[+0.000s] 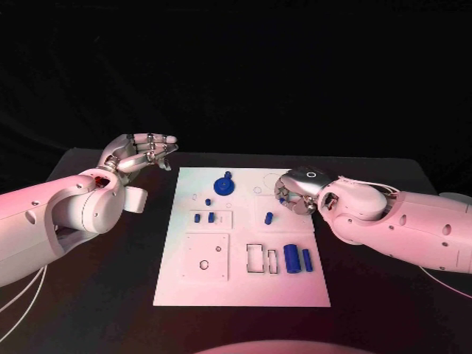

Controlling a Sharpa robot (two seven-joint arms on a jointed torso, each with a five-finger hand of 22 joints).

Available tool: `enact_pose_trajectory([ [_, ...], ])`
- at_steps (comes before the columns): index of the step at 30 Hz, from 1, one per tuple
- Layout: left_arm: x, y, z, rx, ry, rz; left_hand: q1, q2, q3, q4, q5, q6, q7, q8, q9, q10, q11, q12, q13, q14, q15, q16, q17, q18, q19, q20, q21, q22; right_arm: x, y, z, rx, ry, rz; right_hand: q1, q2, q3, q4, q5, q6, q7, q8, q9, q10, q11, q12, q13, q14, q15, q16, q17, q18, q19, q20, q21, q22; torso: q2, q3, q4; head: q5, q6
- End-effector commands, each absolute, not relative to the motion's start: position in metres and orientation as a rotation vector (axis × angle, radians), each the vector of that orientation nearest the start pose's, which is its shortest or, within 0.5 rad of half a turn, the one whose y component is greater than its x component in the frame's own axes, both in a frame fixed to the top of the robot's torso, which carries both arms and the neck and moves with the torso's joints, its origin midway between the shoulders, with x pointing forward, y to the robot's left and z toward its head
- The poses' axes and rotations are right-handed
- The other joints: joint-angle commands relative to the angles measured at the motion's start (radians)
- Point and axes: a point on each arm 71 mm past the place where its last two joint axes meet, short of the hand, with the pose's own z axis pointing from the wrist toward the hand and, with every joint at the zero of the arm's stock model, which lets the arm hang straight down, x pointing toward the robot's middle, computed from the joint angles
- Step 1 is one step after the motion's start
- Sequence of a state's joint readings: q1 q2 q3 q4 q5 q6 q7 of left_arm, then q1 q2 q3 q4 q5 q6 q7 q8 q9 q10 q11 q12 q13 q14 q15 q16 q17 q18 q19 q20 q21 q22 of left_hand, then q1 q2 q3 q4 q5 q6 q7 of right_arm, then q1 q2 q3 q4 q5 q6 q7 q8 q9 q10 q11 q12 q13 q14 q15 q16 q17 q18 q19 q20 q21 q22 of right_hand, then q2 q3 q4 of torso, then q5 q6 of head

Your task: Assemble the parts on the task board

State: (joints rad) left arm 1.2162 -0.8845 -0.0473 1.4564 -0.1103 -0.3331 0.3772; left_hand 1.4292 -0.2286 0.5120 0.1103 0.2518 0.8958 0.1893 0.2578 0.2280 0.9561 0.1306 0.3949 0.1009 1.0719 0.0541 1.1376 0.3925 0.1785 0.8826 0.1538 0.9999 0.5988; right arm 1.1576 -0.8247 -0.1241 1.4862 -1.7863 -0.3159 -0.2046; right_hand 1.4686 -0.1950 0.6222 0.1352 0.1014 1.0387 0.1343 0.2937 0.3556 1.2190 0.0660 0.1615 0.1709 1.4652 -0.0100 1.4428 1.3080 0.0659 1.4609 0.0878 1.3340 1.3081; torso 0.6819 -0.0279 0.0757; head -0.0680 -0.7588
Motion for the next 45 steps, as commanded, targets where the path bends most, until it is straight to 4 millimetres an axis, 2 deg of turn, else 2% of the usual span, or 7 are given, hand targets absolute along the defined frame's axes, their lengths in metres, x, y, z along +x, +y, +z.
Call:
enact_pose_trajectory([
  [1,0.503,0.25,-0.174,-1.027,1.394,-1.409,0.01,0.0,0.011,-0.004,0.006,0.001,0.007,0.005,-0.002,-0.008,0.001,0.006,0.0,-0.01,-0.001,-0.006,-0.003,0.006,-0.005,-0.004,-0.005,0.0,0.467,-0.197,-0.239,-0.43,1.688,0.412,-0.005,0.019,0.021,-0.024,0.015,0.011,-0.002,0.009,0.007,0.018,-0.005,0.002,0.002,0.054,-0.007,0.001,0.001,-0.014,0.012,-0.001,0.012,0.129,0.0,-0.0003,0.0004,0.0,0.0],
  [12,0.503,0.251,-0.175,-1.028,1.398,-1.411,0.014,-0.002,0.017,-0.011,0.006,0.001,0.007,0.007,-0.003,-0.014,0.003,0.007,-0.001,-0.012,0.0,-0.009,-0.005,0.006,-0.006,-0.004,-0.002,0.002,0.464,-0.198,-0.234,-0.374,1.646,0.455,-0.06,0.016,0.041,-0.055,-0.001,0.017,-0.007,0.022,0.022,0.036,-0.01,-0.007,0.0,0.053,-0.01,-0.003,-0.011,-0.017,0.019,-0.004,0.029,0.142,-0.001,0.0003,-0.0008,0.002,0.0],
  [21,0.504,0.252,-0.175,-1.03,1.397,-1.406,0.014,-0.003,0.02,-0.013,0.006,0.002,0.008,0.008,-0.003,-0.017,0.004,0.007,-0.002,-0.014,0.001,-0.009,-0.006,0.006,-0.007,-0.004,-0.001,0.002,0.463,-0.201,-0.226,-0.328,1.606,0.473,-0.082,0.017,0.039,-0.062,-0.024,0.017,-0.011,0.029,0.031,0.041,-0.012,-0.012,0.0,0.053,-0.012,-0.003,-0.012,-0.018,0.02,-0.005,0.033,0.146,0.0,0.0012,-0.0015,0.003,0.003],
  [31,0.505,0.253,-0.176,-1.032,1.396,-1.4,0.014,-0.004,0.021,-0.015,0.006,0.001,0.008,0.008,-0.003,-0.021,0.004,0.007,-0.002,-0.015,0.001,-0.01,-0.007,0.006,-0.008,-0.004,0.0,0.003,0.454,-0.2,-0.207,-0.292,1.565,0.523,-0.09,0.015,0.036,-0.064,-0.03,0.017,-0.012,0.03,0.033,0.041,-0.012,-0.015,-0.001,0.053,-0.012,-0.003,-0.014,-0.018,0.02,-0.006,0.034,0.147,-0.001,0.001,-0.0017,0.008,0.005],
  [37,0.506,0.253,-0.176,-1.032,1.396,-1.4,0.014,-0.004,0.022,-0.016,0.006,0.001,0.009,0.008,-0.003,-0.022,0.005,0.008,-0.003,-0.016,0.002,-0.011,-0.008,0.006,-0.008,-0.004,0.0,0.003,0.441,-0.186,-0.198,-0.294,1.551,0.591,-0.092,0.014,0.036,-0.065,-0.031,0.017,-0.012,0.031,0.034,0.041,-0.012,-0.015,-0.001,0.053,-0.012,-0.003,-0.013,-0.019,0.021,-0.006,0.034,0.147,0.0,0.001,-0.0024,0.022,0.005],
  [40,0.506,0.252,-0.176,-1.032,1.397,-1.402,0.013,-0.004,0.022,-0.016,0.006,0.0,0.009,0.008,-0.004,-0.023,0.005,0.008,-0.003,-0.016,0.002,-0.011,-0.008,0.006,-0.008,-0.004,0.0,0.003,0.431,-0.17,-0.195,-0.305,1.544,0.649,-0.092,0.014,0.036,-0.065,-0.031,0.017,-0.012,0.031,0.034,0.041,-0.012,-0.015,-0.001,0.053,-0.012,-0.003,-0.013,-0.019,0.021,-0.006,0.034,0.147,0.0,0.0014,-0.0018,0.034,0.003],
  [45,0.506,0.249,-0.176,-1.029,1.401,-1.409,0.013,-0.005,0.022,-0.017,0.006,0.0,0.009,0.009,-0.004,-0.024,0.005,0.008,-0.003,-0.016,0.002,-0.011,-0.008,0.005,-0.008,-0.004,0.0,0.003,0.416,-0.142,-0.195,-0.339,1.534,0.737,-0.092,0.014,0.035,-0.065,-0.031,0.016,-0.012,0.031,0.034,0.041,-0.012,-0.016,-0.001,0.053,-0.012,-0.004,-0.015,-0.018,0.02,-0.006,0.033,0.147,-0.001,-0.0005,0.0001,0.054,-0.002],
])
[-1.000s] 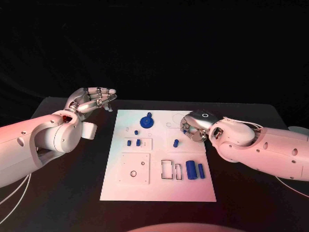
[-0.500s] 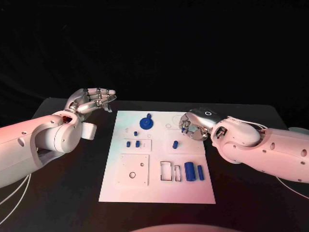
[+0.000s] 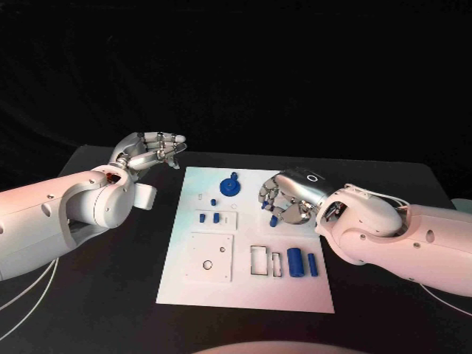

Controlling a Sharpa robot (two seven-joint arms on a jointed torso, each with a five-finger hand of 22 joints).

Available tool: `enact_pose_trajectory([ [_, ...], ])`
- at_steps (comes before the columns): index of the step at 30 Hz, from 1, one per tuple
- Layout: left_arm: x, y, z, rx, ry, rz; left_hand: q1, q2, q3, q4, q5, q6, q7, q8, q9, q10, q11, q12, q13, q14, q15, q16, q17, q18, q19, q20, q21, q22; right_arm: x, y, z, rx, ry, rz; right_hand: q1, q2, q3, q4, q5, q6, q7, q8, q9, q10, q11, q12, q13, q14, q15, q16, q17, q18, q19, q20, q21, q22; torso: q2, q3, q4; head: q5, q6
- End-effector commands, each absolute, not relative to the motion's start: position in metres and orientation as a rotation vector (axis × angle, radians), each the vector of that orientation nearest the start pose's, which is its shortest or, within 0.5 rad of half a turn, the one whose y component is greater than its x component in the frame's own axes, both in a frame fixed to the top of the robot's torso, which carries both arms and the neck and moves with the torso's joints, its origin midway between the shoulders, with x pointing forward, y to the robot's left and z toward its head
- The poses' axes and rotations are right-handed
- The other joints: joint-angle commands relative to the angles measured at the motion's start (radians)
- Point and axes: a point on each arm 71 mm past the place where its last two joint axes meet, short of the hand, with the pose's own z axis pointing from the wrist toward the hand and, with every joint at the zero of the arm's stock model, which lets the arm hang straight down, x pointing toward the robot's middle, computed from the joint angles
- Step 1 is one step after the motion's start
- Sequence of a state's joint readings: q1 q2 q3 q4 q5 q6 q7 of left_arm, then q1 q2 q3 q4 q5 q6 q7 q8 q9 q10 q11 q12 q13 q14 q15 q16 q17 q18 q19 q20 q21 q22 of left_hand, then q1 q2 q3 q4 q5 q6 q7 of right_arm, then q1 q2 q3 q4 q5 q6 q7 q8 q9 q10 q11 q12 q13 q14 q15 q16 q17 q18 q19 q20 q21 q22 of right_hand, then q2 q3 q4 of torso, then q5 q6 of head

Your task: Assemble the parts on the task board

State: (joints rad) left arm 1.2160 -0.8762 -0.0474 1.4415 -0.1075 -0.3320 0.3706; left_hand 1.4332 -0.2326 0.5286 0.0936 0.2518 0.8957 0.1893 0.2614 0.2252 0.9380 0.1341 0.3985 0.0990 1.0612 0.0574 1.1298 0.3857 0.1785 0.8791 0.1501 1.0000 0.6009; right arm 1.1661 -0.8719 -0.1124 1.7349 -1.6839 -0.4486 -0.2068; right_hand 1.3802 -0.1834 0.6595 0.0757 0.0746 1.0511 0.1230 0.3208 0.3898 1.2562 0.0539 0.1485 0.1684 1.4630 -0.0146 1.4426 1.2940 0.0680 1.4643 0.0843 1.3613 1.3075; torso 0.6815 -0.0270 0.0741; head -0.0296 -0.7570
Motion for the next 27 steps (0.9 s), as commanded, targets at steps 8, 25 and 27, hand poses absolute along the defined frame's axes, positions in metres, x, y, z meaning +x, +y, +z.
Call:
enact_pose_trajectory([
  [8,0.506,0.237,-0.177,-1.023,1.412,-1.43,0.009,-0.001,0.006,0.0,0.006,0.0,0.009,0.005,-0.001,-0.006,0.002,0.004,-0.001,-0.006,-0.001,-0.003,-0.001,0.005,-0.005,0.0,0.0,0.001,0.396,-0.1,-0.215,-0.39,1.555,0.852,-0.004,0.003,-0.002,-0.006,-0.004,0.003,-0.001,0.004,0.0,0.004,0.0,-0.003,0.001,0.055,-0.007,-0.005,-0.003,-0.02,0.016,-0.002,0.003,0.146,-0.002,-0.0049,0.0034,0.043,-0.013],
  [25,0.505,0.227,-0.176,-1.018,1.426,-1.45,0.008,-0.001,0.006,0.0,0.006,-0.001,0.009,0.005,-0.001,-0.008,0.002,0.005,-0.001,-0.007,-0.001,-0.004,-0.002,0.005,-0.006,0.0,0.0,0.002,0.386,-0.071,-0.256,-0.425,1.627,0.879,-0.008,0.005,-0.001,-0.008,-0.003,-0.001,0.001,0.002,0.001,0.001,0.001,-0.006,0.0,0.054,-0.007,-0.006,-0.006,-0.019,0.013,-0.002,-0.002,0.143,0.001,-0.0026,0.0027,0.067,-0.028],
  [27,0.505,0.227,-0.176,-1.018,1.426,-1.451,0.008,-0.001,0.006,0.0,0.006,-0.001,0.009,0.005,-0.001,-0.008,0.002,0.005,-0.001,-0.007,-0.001,-0.004,-0.002,0.005,-0.006,0.0,0.0,0.002,0.387,-0.07,-0.258,-0.429,1.63,0.873,-0.008,0.005,-0.001,-0.008,-0.003,-0.001,0.001,0.002,0.001,0.001,0.001,-0.006,0.0,0.054,-0.007,-0.006,-0.006,-0.019,0.013,-0.002,-0.002,0.143,0.001,-0.0025,0.0027,0.068,-0.028],
])
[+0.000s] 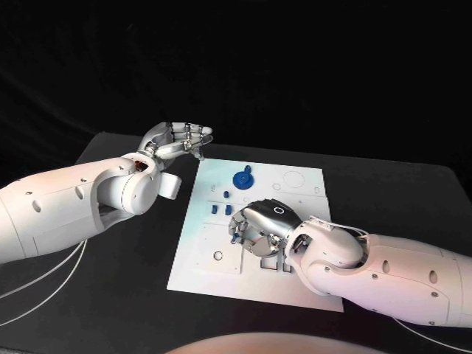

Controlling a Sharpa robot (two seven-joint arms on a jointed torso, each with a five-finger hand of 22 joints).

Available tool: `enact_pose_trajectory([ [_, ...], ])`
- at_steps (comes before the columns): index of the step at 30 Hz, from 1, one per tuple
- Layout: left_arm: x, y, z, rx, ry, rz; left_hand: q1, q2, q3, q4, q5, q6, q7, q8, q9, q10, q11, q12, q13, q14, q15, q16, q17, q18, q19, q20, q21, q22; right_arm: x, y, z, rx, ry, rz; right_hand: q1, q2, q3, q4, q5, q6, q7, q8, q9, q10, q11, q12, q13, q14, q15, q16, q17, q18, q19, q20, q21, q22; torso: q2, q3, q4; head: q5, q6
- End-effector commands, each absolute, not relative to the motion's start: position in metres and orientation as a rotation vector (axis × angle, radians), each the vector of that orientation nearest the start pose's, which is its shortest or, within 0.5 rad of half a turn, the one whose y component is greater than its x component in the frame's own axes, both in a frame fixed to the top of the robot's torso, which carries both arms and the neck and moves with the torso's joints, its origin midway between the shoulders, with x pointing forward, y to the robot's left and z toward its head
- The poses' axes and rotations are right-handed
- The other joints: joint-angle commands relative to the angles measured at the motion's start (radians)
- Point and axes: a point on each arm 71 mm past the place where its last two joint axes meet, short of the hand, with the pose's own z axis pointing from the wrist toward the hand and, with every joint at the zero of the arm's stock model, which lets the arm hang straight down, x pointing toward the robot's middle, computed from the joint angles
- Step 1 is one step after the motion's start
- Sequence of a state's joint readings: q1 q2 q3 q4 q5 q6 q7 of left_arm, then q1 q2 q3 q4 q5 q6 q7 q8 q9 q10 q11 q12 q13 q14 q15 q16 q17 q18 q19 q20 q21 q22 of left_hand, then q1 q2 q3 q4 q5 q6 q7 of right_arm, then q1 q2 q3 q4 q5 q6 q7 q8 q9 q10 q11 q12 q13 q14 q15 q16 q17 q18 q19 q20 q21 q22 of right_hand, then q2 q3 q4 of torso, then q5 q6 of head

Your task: Assemble the parts on the task board

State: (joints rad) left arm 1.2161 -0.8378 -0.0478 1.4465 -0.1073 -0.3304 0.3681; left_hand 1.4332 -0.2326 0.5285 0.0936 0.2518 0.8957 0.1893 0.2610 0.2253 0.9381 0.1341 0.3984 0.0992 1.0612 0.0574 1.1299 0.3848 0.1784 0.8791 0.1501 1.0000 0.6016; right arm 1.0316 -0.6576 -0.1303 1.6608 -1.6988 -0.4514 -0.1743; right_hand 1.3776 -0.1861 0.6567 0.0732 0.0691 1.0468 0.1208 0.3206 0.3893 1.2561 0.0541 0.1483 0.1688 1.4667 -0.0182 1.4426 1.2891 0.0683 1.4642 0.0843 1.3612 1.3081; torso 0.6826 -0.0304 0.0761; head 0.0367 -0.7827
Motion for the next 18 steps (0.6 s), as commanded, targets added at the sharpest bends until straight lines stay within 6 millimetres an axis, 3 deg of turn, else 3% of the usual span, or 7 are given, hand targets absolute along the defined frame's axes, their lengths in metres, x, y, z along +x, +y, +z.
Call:
enact_pose_trajectory([
  [1,0.5053,0.2273,-0.1763,-1.018,1.426,-1.45,0.008,-0.001,0.006,0.0,0.006,-0.001,0.009,0.006,-0.001,-0.008,0.002,0.005,-0.001,-0.007,-0.001,-0.004,-0.001,0.005,-0.006,0.0,0.0,0.001,0.3868,-0.0699,-0.2584,-0.43,1.63,0.871,-0.005,0.007,0.002,-0.005,0.002,0.003,0.003,0.003,0.001,0.001,0.001,-0.006,0.0,0.051,-0.003,-0.006,-0.001,-0.019,0.014,-0.002,-0.002,0.142,0.0,0.0008,0.0007,0.002,-0.002],
  [5,0.5053,0.2275,-0.1764,-1.019,1.428,-1.45,0.008,-0.001,0.006,0.0,0.006,-0.001,0.009,0.006,-0.001,-0.008,0.002,0.005,-0.001,-0.007,-0.001,-0.004,-0.001,0.005,-0.006,0.0,0.0,0.001,0.3874,-0.0695,-0.2604,-0.436,1.632,0.863,-0.009,0.008,0.001,-0.005,0.0,0.002,0.003,0.002,0.002,0.001,0.001,-0.007,0.0,0.051,-0.003,-0.006,-0.001,-0.019,0.014,-0.002,-0.002,0.143,0.0,0.0025,-0.0013,0.006,-0.007],
  [18,0.5052,0.2277,-0.1767,-1.021,1.432,-1.449,0.006,-0.001,0.007,0.0,0.005,-0.001,0.009,0.006,-0.002,-0.01,0.003,0.006,-0.001,-0.008,0.0,-0.004,-0.002,0.005,-0.007,0.0,0.0,0.001,0.3862,-0.0661,-0.2645,-0.469,1.664,0.856,-0.012,0.008,0.0,-0.006,-0.001,0.001,0.003,0.003,0.002,0.001,0.001,-0.008,0.0,0.051,-0.003,-0.005,-0.001,-0.019,0.014,-0.002,-0.002,0.143,0.001,0.0029,-0.0014,0.008,-0.011],
])
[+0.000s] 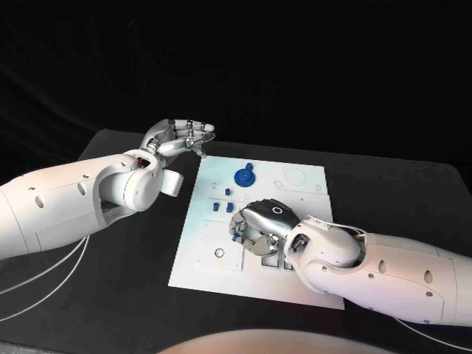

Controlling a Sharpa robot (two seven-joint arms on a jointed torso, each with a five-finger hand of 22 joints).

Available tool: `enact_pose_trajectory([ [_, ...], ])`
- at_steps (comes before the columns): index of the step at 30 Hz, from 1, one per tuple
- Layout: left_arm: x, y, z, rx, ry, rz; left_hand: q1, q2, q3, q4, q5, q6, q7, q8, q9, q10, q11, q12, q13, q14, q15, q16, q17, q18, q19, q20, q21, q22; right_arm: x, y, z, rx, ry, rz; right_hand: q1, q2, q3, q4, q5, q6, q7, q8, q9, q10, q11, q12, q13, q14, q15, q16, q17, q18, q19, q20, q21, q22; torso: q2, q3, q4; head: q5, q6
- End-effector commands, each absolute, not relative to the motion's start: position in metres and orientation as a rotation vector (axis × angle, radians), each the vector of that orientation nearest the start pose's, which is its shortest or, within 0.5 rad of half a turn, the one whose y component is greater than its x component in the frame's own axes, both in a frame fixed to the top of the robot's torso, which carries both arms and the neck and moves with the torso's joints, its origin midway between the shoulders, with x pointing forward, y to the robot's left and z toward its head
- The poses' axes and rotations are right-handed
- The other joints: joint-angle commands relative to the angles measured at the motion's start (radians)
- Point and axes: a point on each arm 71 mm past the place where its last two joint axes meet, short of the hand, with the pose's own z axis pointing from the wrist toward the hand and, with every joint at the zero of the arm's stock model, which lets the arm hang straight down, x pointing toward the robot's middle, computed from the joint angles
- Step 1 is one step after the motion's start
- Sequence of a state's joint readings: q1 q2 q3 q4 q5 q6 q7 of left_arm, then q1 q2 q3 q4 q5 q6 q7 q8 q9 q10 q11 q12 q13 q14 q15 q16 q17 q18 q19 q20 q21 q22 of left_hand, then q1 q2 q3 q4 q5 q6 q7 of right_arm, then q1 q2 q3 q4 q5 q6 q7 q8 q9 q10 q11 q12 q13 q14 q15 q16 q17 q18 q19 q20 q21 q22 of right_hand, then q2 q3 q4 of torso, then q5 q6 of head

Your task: Assemble the parts on the task board

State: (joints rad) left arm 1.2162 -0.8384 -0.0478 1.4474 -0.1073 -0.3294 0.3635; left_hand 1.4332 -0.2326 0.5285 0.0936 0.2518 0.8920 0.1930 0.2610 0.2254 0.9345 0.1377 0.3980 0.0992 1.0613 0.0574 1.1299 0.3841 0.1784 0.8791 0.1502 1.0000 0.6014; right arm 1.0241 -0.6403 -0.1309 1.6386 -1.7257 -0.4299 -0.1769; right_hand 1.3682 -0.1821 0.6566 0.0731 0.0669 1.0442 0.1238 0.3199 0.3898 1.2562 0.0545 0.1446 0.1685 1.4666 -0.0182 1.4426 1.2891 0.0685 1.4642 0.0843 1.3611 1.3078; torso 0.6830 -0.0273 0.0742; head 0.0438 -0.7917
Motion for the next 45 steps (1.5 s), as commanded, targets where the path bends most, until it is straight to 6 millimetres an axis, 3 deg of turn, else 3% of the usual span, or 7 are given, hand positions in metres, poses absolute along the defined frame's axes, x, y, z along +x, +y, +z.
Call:
enact_pose_trajectory([
  [1,0.505,0.228,-0.177,-1.021,1.432,-1.448,0.006,-0.001,0.007,0.0,0.005,0.002,0.006,0.006,-0.002,-0.006,-0.001,0.006,-0.001,-0.008,0.0,-0.004,-0.001,0.005,-0.007,0.0,0.0,0.001,0.386,-0.066,-0.265,-0.473,1.667,0.854,-0.002,0.004,0.0,-0.006,0.001,0.004,0.0,0.003,0.002,0.001,0.001,-0.004,0.0,0.051,-0.003,-0.006,-0.001,-0.019,0.014,-0.002,-0.001,0.143,0.0,-0.0001,0.0005,0.001,-0.002],
  [11,0.505,0.228,-0.177,-1.022,1.435,-1.447,0.006,-0.001,0.007,0.0,0.005,0.002,0.006,0.006,-0.002,-0.006,-0.001,0.006,-0.001,-0.008,0.0,-0.004,-0.001,0.005,-0.007,0.0,0.0,0.001,0.386,-0.063,-0.269,-0.496,1.692,0.833,-0.021,-0.004,-0.012,-0.007,0.004,-0.005,0.001,0.0,0.003,-0.004,0.003,-0.011,-0.001,0.05,-0.001,-0.007,-0.004,-0.018,0.011,-0.001,-0.009,0.14,-0.001,-0.0009,0.0008,0.0,-0.002],
  [17,0.505,0.228,-0.177,-1.023,1.435,-1.446,0.006,-0.001,0.007,0.0,0.005,0.002,0.006,0.006,-0.002,-0.006,-0.001,0.006,-0.001,-0.008,0.0,-0.004,-0.001,0.005,-0.007,0.0,0.0,0.001,0.388,-0.066,-0.266,-0.453,1.649,0.833,-0.069,-0.039,-0.035,0.008,0.03,-0.078,0.033,-0.046,-0.017,-0.063,0.031,-0.045,-0.013,0.049,0.021,-0.006,-0.005,-0.015,0.002,0.014,-0.03,0.13,-0.001,-0.001,0.001,-0.001,-0.002],
  [19,0.505,0.229,-0.177,-1.023,1.435,-1.445,0.006,-0.001,0.007,0.0,0.005,0.002,0.006,0.006,-0.002,-0.006,-0.001,0.006,-0.001,-0.008,0.0,-0.004,-0.001,0.005,-0.007,0.0,0.0,0.001,0.388,-0.068,-0.264,-0.436,1.632,0.834,-0.083,-0.06,-0.05,0.01,0.04,-0.109,0.048,-0.068,-0.027,-0.091,0.045,-0.053,-0.018,0.048,0.033,-0.005,-0.004,-0.012,-0.004,0.023,-0.045,0.123,-0.001,-0.0007,0.0007,-0.001,-0.001],
  [33,0.506,0.23,-0.177,-1.025,1.436,-1.441,0.005,-0.001,0.008,-0.001,0.005,0.002,0.006,0.006,-0.002,-0.009,-0.001,0.007,-0.002,-0.01,0.0,-0.005,-0.002,0.005,-0.009,0.001,0.0,0.002,0.381,-0.088,-0.248,-0.368,1.571,0.849,-0.092,-0.081,-0.076,0.011,0.046,-0.128,0.053,-0.087,-0.037,-0.115,0.052,-0.047,-0.018,0.045,0.04,-0.007,-0.011,-0.008,-0.011,0.034,-0.062,0.114,-0.001,0.0001,0.0005,-0.005,0.006],
  [41,0.506,0.232,-0.178,-1.027,1.437,-1.439,0.004,-0.002,0.008,-0.001,0.005,0.001,0.006,0.007,-0.002,-0.01,0.0,0.007,-0.002,-0.01,0.001,-0.005,-0.002,0.005,-0.009,0.001,0.0,0.002,0.395,-0.131,-0.223,-0.324,1.617,0.764,-0.094,-0.085,-0.088,0.013,0.049,-0.122,0.049,-0.087,-0.038,-0.127,0.051,-0.046,-0.019,0.044,0.039,-0.007,-0.014,-0.004,-0.016,0.035,-0.075,0.107,-0.002,-0.0006,-0.0036,-0.018,0.017],
  [45,0.505,0.233,-0.178,-1.027,1.439,-1.441,0.004,-0.002,0.008,-0.001,0.005,0.001,0.006,0.007,-0.002,-0.01,0.0,0.007,-0.002,-0.01,0.001,-0.005,-0.002,0.005,-0.009,0.001,0.0,0.002,0.406,-0.154,-0.217,-0.342,1.657,0.689,-0.096,-0.089,-0.139,0.019,0.076,-0.137,0.042,-0.101,-0.045,-0.182,0.05,-0.058,-0.033,0.041,0.038,-0.01,-0.022,0.007,-0.039,0.038,-0.132,0.077,-0.003,-0.0011,-0.0049,-0.025,0.02],
])
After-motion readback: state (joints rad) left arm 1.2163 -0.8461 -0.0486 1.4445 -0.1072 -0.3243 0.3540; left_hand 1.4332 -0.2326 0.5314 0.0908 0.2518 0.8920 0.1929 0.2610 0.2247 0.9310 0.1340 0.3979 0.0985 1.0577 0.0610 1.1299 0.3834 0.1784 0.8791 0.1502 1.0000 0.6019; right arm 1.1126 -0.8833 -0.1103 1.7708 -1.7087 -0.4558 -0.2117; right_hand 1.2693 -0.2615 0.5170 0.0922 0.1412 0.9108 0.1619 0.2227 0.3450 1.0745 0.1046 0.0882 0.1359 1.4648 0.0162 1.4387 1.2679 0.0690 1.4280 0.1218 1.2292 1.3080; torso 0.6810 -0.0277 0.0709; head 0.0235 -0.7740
